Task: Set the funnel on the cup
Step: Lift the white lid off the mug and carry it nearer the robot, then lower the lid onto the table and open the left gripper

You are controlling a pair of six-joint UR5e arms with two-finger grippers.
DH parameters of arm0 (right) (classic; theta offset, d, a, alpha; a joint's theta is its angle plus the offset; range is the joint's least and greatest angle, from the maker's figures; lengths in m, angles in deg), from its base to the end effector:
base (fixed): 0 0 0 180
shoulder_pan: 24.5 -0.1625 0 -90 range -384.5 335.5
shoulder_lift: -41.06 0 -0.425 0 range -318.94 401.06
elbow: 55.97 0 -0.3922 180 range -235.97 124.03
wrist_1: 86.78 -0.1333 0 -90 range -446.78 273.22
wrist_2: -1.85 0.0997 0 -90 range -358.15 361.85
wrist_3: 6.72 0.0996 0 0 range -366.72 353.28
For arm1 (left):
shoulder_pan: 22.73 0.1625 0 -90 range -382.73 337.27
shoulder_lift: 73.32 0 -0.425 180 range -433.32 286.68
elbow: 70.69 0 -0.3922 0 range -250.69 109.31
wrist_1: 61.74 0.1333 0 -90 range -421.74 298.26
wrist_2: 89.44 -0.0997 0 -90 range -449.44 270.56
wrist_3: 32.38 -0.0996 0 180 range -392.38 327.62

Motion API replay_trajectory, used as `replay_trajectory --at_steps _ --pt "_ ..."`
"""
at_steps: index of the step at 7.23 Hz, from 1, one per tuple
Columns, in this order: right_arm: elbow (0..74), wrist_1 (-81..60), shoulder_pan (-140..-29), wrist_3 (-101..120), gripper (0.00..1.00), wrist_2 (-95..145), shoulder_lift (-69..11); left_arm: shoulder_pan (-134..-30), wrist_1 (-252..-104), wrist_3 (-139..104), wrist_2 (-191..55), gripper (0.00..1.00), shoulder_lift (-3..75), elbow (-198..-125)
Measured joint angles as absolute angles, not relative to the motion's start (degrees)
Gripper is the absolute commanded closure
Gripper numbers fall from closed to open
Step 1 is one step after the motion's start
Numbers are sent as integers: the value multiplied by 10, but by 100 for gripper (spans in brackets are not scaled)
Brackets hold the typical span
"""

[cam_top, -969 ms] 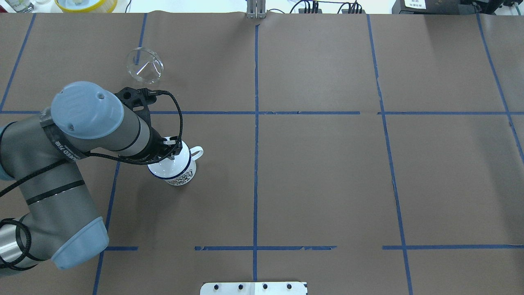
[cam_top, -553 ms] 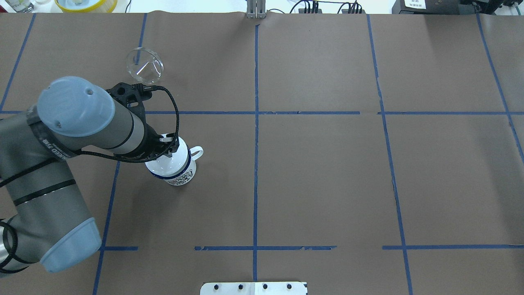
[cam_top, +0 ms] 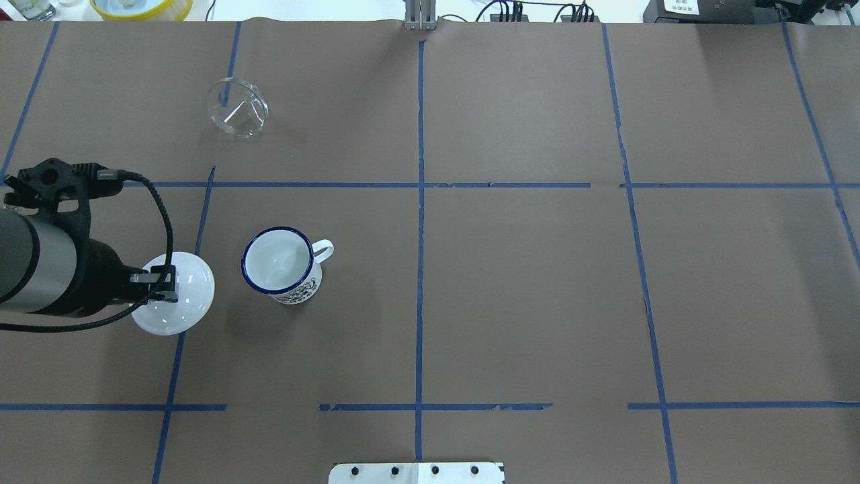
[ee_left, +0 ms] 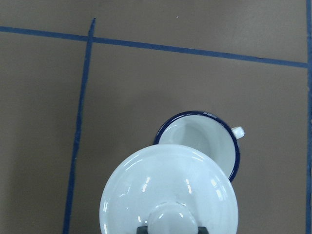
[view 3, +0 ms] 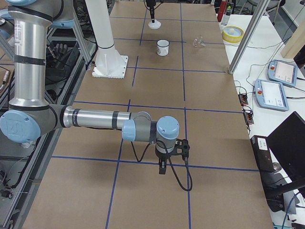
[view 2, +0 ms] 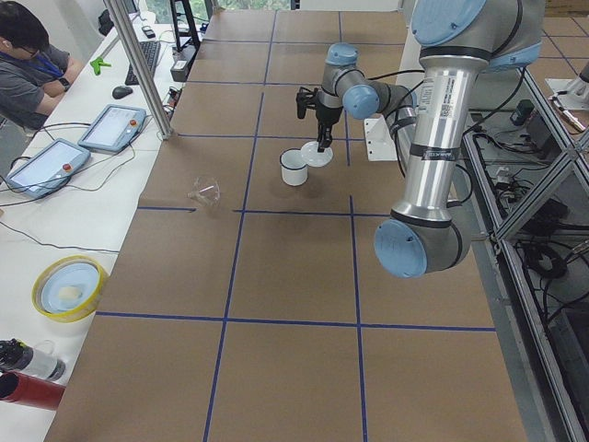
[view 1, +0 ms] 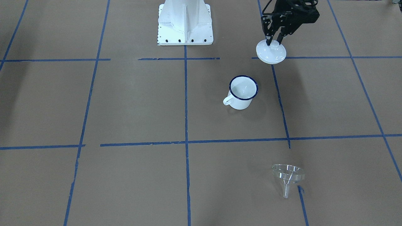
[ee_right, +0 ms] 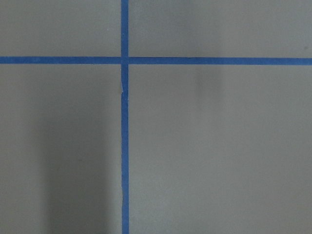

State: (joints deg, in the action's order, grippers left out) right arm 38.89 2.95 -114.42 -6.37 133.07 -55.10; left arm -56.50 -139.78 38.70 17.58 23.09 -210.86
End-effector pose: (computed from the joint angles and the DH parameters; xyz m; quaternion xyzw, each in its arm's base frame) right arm 0.0670 -0.4449 0.6706 -0.0097 -0.3520 0.0054 0.9360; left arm 0.2757 -0.3097 0.2553 0.0439 0.3972 -0.0625 0.9145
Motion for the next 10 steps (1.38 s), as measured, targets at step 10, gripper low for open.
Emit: replay_trajectory --at_steps 10 --pt "389 30 -1144 -64 0 1331 -551 -494 -1699 425 169 88 171 -1879"
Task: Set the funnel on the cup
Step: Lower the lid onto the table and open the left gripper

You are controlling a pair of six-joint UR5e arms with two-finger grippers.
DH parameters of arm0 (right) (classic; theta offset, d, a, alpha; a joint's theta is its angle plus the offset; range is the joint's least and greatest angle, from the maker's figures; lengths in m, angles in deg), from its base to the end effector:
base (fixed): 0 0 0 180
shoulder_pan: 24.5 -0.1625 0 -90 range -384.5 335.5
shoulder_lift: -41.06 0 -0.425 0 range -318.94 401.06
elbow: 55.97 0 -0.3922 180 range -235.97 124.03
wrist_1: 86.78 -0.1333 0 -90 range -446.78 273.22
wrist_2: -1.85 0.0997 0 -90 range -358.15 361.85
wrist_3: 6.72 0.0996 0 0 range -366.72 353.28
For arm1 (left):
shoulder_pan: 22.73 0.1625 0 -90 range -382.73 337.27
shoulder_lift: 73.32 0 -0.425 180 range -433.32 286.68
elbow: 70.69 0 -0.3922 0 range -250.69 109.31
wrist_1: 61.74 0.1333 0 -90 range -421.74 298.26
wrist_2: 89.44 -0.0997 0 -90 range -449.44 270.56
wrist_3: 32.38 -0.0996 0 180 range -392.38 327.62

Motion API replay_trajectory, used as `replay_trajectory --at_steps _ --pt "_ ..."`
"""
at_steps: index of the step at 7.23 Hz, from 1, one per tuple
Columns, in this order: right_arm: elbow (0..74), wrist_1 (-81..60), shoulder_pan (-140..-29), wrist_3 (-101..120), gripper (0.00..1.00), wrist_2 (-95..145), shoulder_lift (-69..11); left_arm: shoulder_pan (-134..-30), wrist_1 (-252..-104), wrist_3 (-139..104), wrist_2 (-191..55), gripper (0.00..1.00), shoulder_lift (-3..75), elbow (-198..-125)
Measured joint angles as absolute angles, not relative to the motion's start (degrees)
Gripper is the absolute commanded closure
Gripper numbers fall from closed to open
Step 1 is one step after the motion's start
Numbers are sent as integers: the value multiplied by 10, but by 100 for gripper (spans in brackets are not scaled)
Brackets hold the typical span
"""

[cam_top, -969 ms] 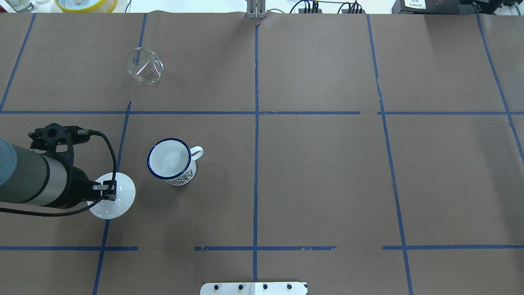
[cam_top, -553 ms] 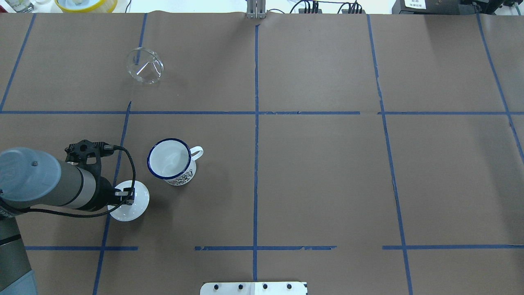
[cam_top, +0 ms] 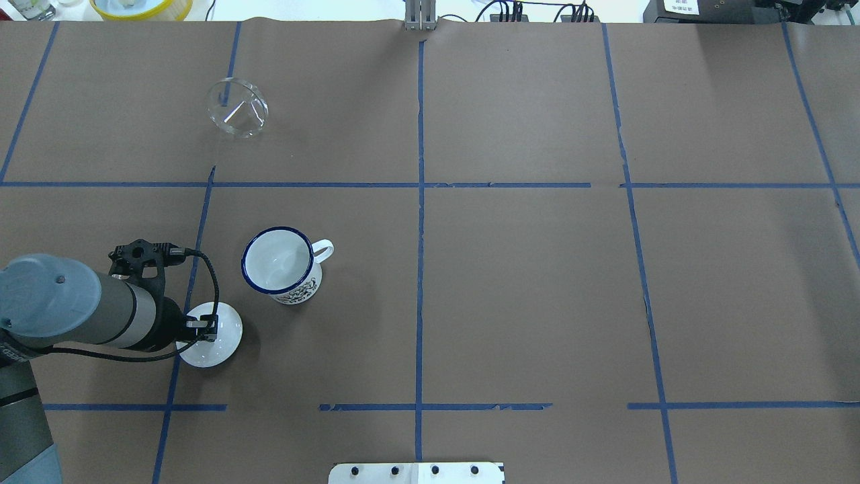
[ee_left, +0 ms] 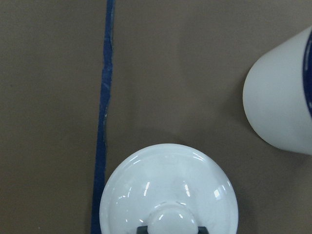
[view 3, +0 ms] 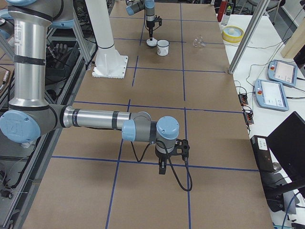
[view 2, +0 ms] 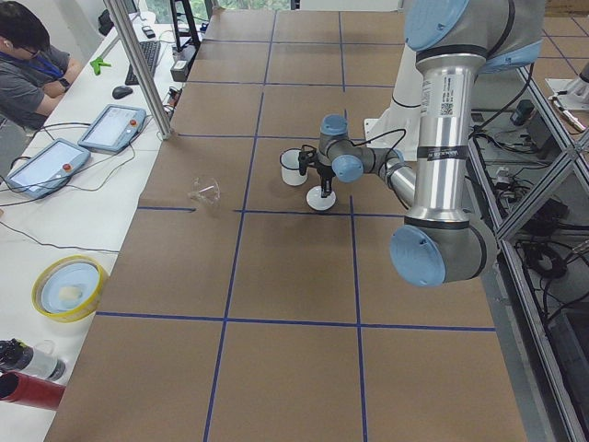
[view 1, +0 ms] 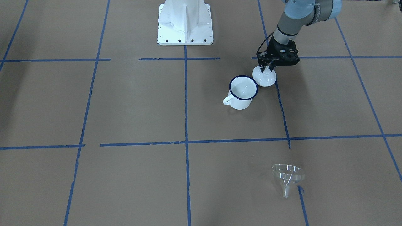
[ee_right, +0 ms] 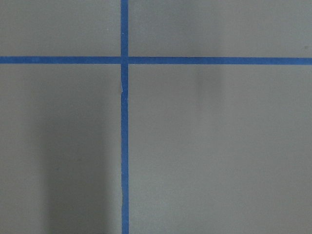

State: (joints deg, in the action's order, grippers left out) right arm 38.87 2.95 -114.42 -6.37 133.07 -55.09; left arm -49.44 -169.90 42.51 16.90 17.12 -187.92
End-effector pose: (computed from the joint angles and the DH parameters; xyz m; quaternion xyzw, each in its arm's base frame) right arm 0.0670 -0.4450 0.6707 -0.0098 -0.3520 0.0054 0.9359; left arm 0.3892 -0.3137 0.4004 0.0153 0.4067 -0.0371 0.9127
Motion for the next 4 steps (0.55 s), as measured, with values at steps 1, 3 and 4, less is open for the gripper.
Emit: replay_trajectory --at_steps 1,3,4 --pt "389 30 -1144 -64 0 1331 -551 -494 -1700 426 168 71 171 -1878" --pt "389 30 -1144 -64 0 1331 -551 -493 -1700 429 167 0 171 -1871" --pt "389 30 -1144 -64 0 1331 -551 -493 -1700 429 164 0 172 -1870"
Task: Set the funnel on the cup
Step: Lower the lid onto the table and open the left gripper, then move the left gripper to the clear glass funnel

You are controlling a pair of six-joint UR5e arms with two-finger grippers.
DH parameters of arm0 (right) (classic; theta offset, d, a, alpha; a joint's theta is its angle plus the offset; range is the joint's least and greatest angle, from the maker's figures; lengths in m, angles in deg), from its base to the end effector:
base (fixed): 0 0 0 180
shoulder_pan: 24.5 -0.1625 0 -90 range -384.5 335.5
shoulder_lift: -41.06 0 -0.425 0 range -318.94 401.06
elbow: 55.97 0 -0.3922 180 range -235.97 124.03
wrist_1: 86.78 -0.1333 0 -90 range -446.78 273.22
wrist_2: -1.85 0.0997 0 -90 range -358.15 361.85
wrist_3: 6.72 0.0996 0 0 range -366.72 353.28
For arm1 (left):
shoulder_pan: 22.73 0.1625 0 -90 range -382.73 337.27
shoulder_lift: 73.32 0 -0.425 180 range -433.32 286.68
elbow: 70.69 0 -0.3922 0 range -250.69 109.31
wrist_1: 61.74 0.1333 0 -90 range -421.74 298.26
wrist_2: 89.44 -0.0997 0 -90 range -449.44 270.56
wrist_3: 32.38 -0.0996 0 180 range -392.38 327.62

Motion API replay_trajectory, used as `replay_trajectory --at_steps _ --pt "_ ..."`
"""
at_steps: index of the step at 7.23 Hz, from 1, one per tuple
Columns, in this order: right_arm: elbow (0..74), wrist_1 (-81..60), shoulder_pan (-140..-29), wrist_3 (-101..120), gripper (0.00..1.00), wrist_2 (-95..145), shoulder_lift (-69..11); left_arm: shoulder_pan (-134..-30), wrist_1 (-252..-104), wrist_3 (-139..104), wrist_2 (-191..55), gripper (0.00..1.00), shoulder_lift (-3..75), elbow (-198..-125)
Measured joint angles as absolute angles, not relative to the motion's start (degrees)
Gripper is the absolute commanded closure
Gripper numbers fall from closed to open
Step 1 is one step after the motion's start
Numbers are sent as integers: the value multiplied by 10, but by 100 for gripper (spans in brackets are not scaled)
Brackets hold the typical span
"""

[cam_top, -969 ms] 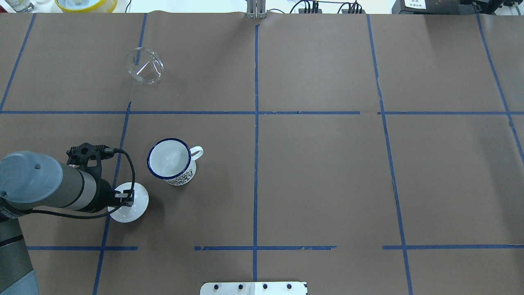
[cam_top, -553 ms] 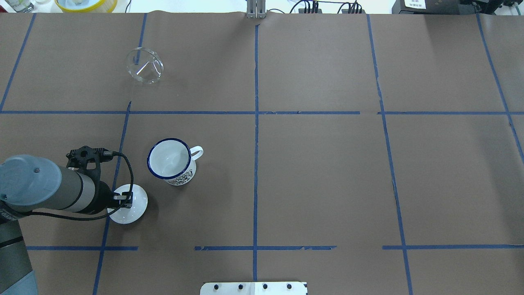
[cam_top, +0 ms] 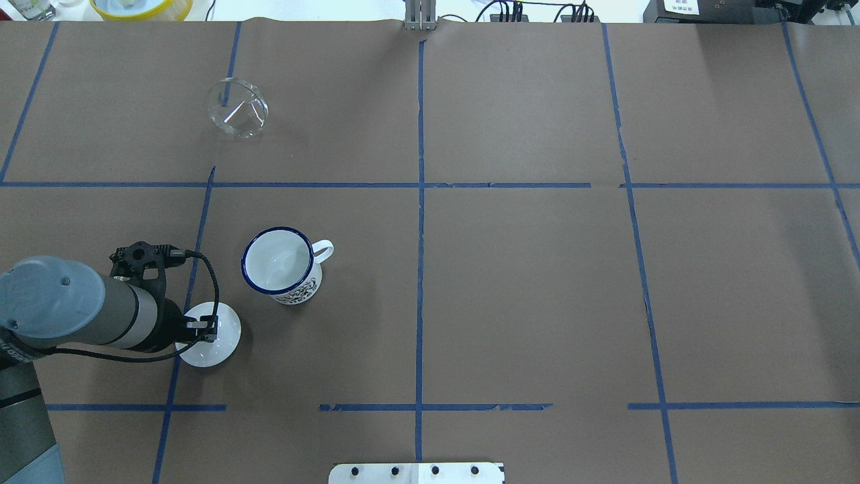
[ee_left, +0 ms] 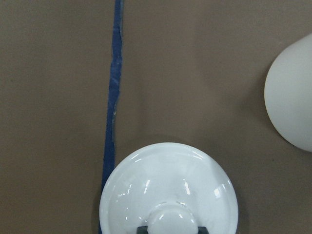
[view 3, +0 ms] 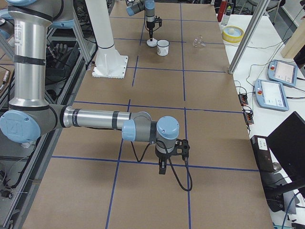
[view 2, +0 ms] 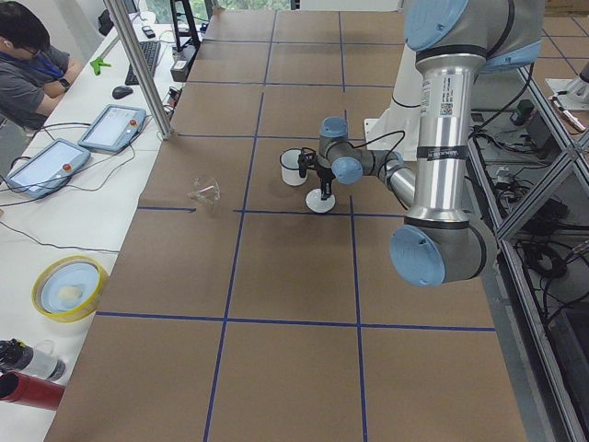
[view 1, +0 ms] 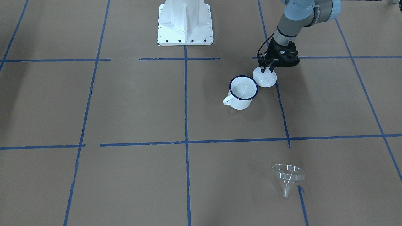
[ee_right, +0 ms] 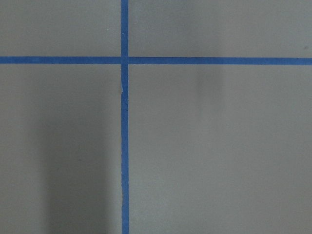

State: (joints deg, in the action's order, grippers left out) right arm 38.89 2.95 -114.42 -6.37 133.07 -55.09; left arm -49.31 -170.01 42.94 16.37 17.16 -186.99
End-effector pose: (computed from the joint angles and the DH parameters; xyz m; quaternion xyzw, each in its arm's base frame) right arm 0.0670 -0.4450 0.6706 -0.0097 -0.3520 0.0053 0.9360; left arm 0.3925 -0.3151 0.4079 0.0148 0.3999 -0.0424 0.9155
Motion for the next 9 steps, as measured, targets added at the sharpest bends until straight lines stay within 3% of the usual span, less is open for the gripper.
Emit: replay_trajectory --at_steps 3,6,7,9 --pt "389 30 -1144 -64 0 1331 -551 -516 -1700 439 154 0 176 -1892" --pt "389 30 -1144 -64 0 1331 -551 -635 -1702 584 149 0 209 -1915" --pt "389 30 -1144 -64 0 1331 -551 -649 -1703 661 130 0 240 -1904" --pt "389 30 -1144 -64 0 1331 -551 -655 -1731 829 68 0 332 -1814"
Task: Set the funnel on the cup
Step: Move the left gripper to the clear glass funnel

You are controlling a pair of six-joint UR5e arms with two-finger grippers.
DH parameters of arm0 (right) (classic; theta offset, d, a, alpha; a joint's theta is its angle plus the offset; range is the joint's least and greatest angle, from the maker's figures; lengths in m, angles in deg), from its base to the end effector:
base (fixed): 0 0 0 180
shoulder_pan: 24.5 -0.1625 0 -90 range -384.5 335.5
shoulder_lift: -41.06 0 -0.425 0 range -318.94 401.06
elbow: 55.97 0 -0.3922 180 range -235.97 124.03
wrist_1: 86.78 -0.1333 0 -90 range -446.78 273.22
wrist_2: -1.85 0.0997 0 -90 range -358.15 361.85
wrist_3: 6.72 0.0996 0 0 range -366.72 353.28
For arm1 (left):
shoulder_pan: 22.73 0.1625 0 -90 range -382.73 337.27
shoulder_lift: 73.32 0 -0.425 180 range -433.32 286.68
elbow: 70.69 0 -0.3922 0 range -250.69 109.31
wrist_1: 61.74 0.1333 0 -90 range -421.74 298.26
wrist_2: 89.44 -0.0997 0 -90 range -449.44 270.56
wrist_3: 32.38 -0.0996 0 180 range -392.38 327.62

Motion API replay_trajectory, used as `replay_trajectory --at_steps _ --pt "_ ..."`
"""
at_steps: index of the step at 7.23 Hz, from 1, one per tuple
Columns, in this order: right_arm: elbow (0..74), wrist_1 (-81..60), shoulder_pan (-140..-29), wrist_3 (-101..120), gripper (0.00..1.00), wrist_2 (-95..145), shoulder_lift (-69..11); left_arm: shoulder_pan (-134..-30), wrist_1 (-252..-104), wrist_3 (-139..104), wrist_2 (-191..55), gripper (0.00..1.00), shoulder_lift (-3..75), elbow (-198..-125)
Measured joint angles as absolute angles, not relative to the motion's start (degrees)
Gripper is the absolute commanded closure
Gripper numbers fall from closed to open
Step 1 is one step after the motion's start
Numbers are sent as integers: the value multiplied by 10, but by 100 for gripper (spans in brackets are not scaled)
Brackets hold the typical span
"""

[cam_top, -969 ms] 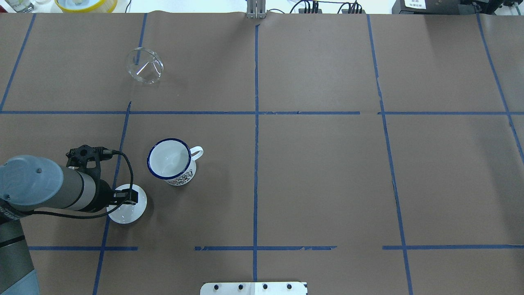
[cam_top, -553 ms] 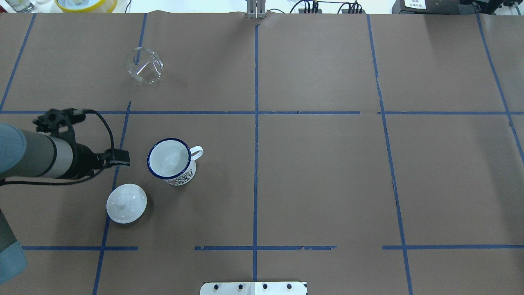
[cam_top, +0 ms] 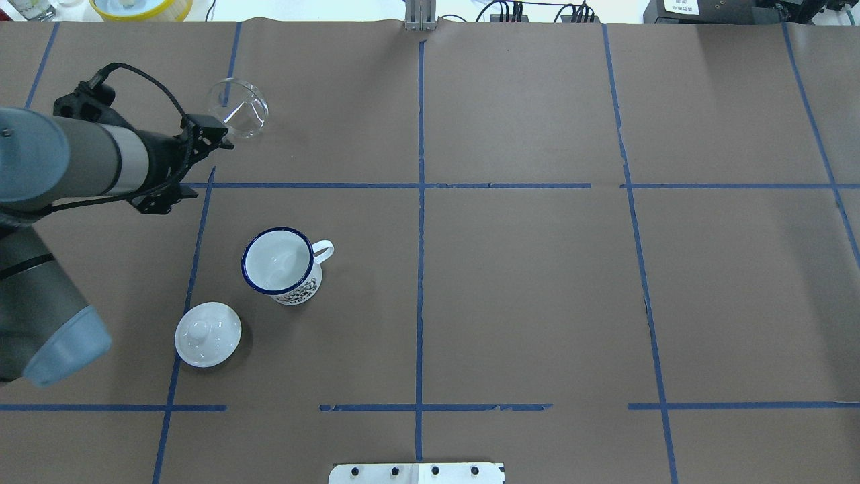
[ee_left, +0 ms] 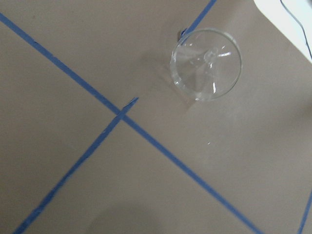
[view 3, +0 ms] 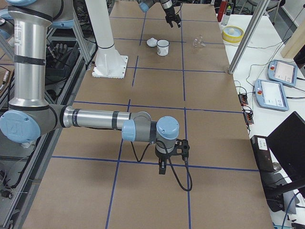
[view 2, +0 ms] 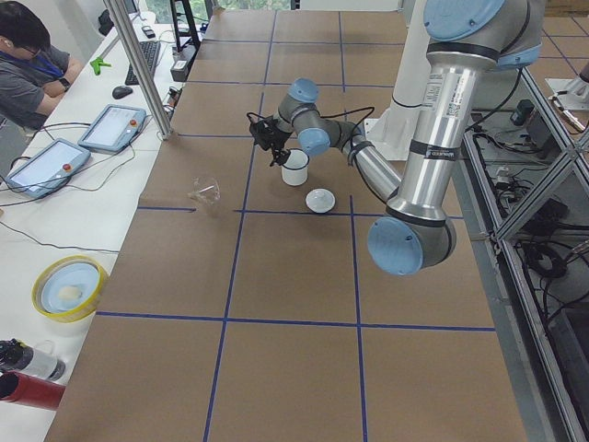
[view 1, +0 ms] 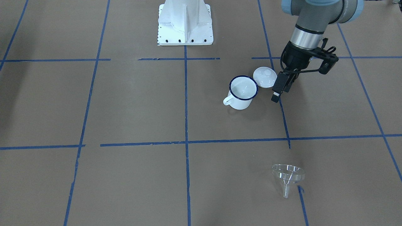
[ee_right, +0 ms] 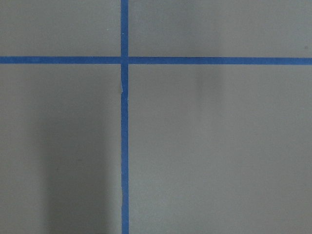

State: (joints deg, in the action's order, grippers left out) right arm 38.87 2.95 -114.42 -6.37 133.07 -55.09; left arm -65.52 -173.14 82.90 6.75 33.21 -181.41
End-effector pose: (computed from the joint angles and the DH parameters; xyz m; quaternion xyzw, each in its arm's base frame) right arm 0.0670 -0.4450 0.6707 -0.0098 -0.3520 0.0054 0.9359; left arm 0.3347 -0.4768 0.2989 0.0279 0.4905 -0.4654 0.7362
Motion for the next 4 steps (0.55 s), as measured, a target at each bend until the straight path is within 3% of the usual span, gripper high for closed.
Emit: replay_trajectory --at_steps 4 --pt "389 30 -1144 -64 0 1331 -551 -671 -1981 996 -47 0 422 -1539"
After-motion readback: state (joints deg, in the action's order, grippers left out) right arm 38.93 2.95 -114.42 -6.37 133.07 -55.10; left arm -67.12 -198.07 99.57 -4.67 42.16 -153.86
